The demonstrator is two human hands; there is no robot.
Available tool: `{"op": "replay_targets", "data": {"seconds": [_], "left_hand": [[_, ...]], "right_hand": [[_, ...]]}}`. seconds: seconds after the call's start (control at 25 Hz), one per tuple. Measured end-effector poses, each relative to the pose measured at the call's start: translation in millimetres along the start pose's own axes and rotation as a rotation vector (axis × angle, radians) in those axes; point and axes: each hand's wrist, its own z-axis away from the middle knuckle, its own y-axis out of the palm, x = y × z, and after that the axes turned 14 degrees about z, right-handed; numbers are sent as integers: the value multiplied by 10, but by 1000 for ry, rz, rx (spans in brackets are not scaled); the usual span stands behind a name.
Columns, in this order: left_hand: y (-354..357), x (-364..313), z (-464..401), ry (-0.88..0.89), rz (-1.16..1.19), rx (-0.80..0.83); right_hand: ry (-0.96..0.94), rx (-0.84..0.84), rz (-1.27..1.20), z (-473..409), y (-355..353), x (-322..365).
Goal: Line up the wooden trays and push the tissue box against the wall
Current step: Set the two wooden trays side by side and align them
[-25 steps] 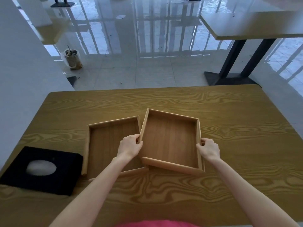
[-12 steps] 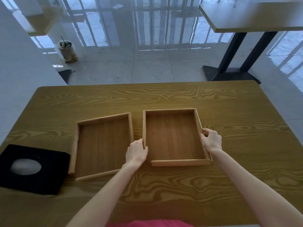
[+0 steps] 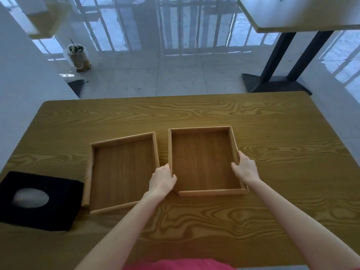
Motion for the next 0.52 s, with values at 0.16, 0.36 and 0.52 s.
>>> {"op": "replay_targets", "data": {"seconds": [0.16,0.36,0.52], "left_hand": [[-112,62,10,107,100,33],[-261,393,88,204,57,66],[-351,742,187,122,-180,89]], "right_hand": [[-226,-63,303,174,72,168],[-469,-79,357,471,286,478],[-527,15,446,675,524,561]]}}
